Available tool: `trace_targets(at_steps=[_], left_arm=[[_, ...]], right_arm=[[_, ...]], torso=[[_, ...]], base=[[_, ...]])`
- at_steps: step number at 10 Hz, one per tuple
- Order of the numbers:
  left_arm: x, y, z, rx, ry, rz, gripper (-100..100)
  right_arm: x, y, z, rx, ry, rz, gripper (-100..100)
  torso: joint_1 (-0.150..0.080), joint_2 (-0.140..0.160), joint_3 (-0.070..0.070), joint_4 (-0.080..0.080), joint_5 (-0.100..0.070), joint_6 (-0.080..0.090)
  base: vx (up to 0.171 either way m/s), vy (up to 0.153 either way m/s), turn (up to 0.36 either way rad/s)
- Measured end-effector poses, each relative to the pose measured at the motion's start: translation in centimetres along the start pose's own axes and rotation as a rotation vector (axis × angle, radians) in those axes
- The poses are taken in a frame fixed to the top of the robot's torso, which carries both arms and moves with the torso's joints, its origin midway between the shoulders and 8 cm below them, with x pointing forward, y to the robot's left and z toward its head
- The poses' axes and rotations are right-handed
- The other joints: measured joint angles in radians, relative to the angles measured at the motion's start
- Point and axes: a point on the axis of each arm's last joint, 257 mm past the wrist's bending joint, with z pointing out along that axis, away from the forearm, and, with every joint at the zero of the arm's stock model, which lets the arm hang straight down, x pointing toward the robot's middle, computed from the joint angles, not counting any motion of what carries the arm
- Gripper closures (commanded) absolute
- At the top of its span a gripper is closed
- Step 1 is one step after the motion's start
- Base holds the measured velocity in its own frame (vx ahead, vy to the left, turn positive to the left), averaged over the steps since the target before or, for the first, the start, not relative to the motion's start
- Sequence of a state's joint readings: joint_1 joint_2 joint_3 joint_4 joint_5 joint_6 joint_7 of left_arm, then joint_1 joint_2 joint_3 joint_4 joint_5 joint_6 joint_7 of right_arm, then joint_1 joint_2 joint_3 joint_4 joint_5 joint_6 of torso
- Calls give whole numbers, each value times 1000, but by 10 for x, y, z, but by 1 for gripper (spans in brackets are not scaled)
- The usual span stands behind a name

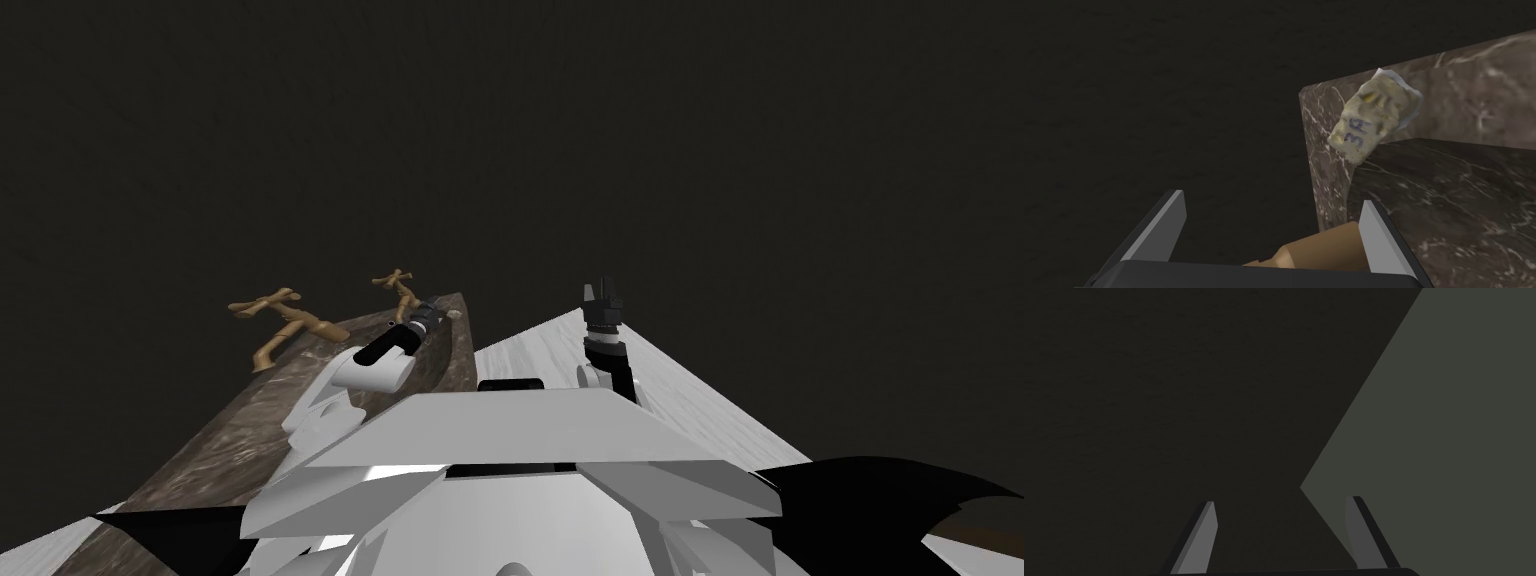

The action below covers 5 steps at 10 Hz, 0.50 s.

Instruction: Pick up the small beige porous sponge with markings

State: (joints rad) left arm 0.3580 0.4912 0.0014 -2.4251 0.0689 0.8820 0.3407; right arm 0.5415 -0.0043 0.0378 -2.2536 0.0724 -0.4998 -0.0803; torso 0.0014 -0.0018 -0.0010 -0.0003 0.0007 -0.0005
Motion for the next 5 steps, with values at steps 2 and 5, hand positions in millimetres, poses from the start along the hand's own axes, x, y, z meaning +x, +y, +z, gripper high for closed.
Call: trace_targets(at_steps=[2,5], left_arm=[[-12,14,1,-54,-24,-9,-100],[-23,26,-4,-113,-51,-17,-100]], right_arm=[[0,0,0,0,0,0,0],[0,0,0,0,0,0,0]], torso=[[0,0,0,0,0,0],[-2,1,1,0,-1,0]], base=[[8,19,-56],[-7,-8,-150]])
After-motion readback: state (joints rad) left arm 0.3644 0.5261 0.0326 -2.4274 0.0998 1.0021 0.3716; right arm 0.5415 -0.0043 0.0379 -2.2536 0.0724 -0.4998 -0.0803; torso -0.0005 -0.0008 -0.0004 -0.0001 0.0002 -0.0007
